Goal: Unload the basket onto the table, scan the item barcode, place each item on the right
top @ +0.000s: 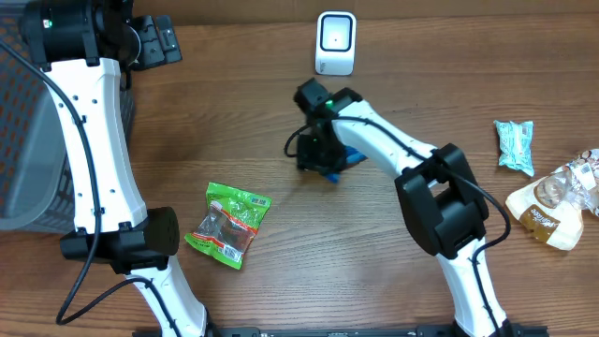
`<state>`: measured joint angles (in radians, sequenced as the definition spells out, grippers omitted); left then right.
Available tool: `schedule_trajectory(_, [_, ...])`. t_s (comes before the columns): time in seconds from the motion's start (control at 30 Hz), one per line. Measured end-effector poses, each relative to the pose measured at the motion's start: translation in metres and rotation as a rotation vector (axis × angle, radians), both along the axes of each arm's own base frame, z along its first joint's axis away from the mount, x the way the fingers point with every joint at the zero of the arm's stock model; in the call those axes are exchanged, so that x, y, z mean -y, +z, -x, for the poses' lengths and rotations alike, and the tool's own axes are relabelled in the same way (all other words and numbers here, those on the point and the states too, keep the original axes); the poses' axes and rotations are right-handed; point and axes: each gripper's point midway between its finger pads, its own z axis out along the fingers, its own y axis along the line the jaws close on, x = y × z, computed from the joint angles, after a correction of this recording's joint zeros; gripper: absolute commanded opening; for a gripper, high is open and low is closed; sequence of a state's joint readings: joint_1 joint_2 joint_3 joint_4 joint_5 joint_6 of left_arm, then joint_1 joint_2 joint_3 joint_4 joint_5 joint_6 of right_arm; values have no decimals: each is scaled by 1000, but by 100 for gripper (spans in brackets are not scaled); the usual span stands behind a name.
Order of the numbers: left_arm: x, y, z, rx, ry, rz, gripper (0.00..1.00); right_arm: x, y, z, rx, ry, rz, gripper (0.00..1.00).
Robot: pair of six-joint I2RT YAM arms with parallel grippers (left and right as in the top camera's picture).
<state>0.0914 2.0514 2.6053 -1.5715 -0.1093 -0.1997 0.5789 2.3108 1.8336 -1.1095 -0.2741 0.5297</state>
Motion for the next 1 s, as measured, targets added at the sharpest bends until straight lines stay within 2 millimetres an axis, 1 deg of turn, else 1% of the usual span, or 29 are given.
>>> schedule_trajectory(0.07, [0,0,0,0,0,0,100,17,3,6,-49,15,32,53])
schedule_trajectory(0.13, [0,0,0,0,0,0,99,29,11,7,-71,42,43,54])
schedule_trajectory(0.27, [0,0,0,0,0,0,100,39,24,9,-76,98,44,54])
schedule_trajectory(0.33, [0,0,0,0,0,0,100,46,33,9,-68,103,51,54])
schedule_trajectory(0.37, [0,0,0,0,0,0,100,49,42,6,-48,100,45,53])
schedule_trajectory(0.4, [0,0,0,0,0,0,100,55,56,1,-14,89,37,53])
schedule_trajectory(0.43, [0,0,0,0,0,0,100,57,63,-1,4,84,31,53])
schedule_trajectory(0.47, [0,0,0,0,0,0,100,61,79,-8,51,70,12,53])
schedule_trajectory(0.5, [0,0,0,0,0,0,100,67,122,-22,182,42,-35,54])
schedule_trajectory(0.53, [0,0,0,0,0,0,100,65,143,-33,262,21,-68,53])
schedule_trajectory(0.6, [0,0,0,0,0,0,100,53,180,-57,422,-34,-140,53])
schedule_trajectory(0.63, [0,0,0,0,0,0,100,47,192,-64,470,-66,-166,52])
schedule_trajectory(0.67, [0,0,0,0,0,0,100,41,199,-69,503,-95,-183,50])
schedule_trajectory(0.7, [0,0,0,0,0,0,100,36,200,-73,519,-118,-197,48])
schedule_trajectory(0.73, [0,0,0,0,0,0,100,27,193,-79,540,-162,-211,45])
schedule_trajectory(0.77, [0,0,0,0,0,0,100,25,187,-79,531,-180,-210,42])
schedule_trajectory(0.8, [0,0,0,0,0,0,100,22,174,-79,515,-203,-205,41])
schedule_trajectory(0.87, [0,0,0,0,0,0,100,18,135,-74,451,-246,-176,39])
schedule_trajectory(0.9, [0,0,0,0,0,0,100,19,103,-67,390,-274,-139,38])
schedule_trajectory(0.93, [0,0,0,0,0,0,100,23,79,-61,342,-290,-105,37])
schedule_trajectory(0.97, [0,0,0,0,0,0,100,31,48,-51,277,-309,-50,37])
schedule_trajectory(1.0, [0,0,0,0,0,0,100,35,34,-45,242,-320,-23,37])
